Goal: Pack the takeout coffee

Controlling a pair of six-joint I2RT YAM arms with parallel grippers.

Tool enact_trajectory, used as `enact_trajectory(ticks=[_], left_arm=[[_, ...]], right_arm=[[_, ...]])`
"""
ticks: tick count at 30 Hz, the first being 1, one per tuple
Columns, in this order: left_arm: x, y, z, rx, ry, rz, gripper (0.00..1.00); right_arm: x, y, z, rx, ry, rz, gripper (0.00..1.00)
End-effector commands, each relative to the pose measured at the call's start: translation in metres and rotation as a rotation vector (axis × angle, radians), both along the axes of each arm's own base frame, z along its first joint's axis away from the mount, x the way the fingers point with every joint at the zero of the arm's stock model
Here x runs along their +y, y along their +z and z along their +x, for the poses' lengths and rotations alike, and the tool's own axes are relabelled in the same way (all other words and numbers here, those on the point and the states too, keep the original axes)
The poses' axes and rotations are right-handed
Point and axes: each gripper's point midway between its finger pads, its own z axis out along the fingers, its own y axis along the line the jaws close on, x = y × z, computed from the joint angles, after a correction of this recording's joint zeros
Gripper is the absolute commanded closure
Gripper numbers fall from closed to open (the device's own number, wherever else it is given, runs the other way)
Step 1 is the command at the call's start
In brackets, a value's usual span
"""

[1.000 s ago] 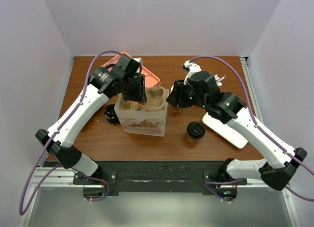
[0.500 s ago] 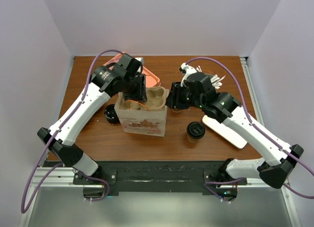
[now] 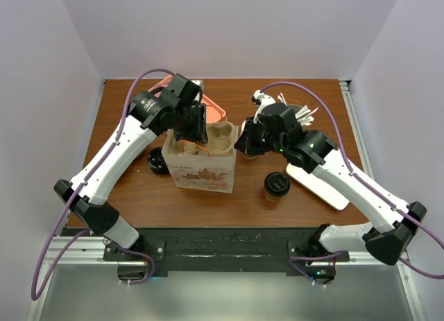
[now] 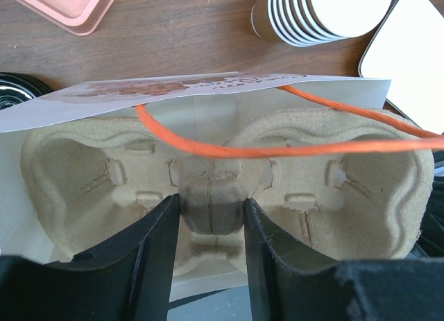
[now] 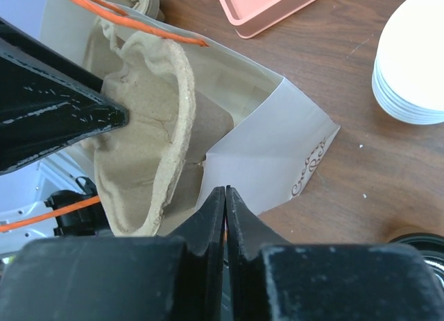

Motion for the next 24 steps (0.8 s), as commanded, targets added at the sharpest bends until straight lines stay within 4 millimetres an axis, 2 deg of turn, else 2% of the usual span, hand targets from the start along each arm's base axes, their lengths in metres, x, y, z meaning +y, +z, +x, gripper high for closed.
enact_trajectory(ticks=[1,4,6,8,10,12,15,20,24], left_arm=[[0.0,0.017,0.005,-0.058,-0.019,-0.001,0.9],[0.0,0.018,0.005,-0.059,-0.02,-0.001,0.9],[0.0,0.019,0.005,-0.063,-0.027,-0.005,0.91],[0.0,0.021,0.005,-0.068,-0.032,-0.006,0.91],[0.002,0.021,0.004,-0.068,-0.035,0.004,0.91],[0.004,0.02,0.001,-0.06,-0.045,0.017,0.91],[0.006,0.018,0.0,-0.054,-0.053,0.03,0.92],[0.008,0.016,-0.002,-0.055,-0.065,0.043,0.92],[0.008,0.017,-0.002,-0.057,-0.068,0.038,0.92]], right_arm=[[0.006,0.006,0.001,-0.021,0.014,0.026,1.0],[0.007,0.01,0.0,-0.023,0.018,0.036,0.98],[0.006,0.014,0.0,-0.022,0.006,0.045,0.89],[0.005,0.02,-0.001,-0.024,-0.005,0.063,0.84],[0.001,0.021,0.001,-0.031,-0.035,0.061,0.74],[-0.004,0.022,0.006,-0.038,-0.083,0.064,0.7],[-0.009,0.022,0.013,-0.035,-0.146,0.064,0.69],[-0.016,0.045,0.031,-0.082,-0.254,0.098,0.69],[-0.005,0.053,0.038,-0.086,-0.243,0.117,0.67]])
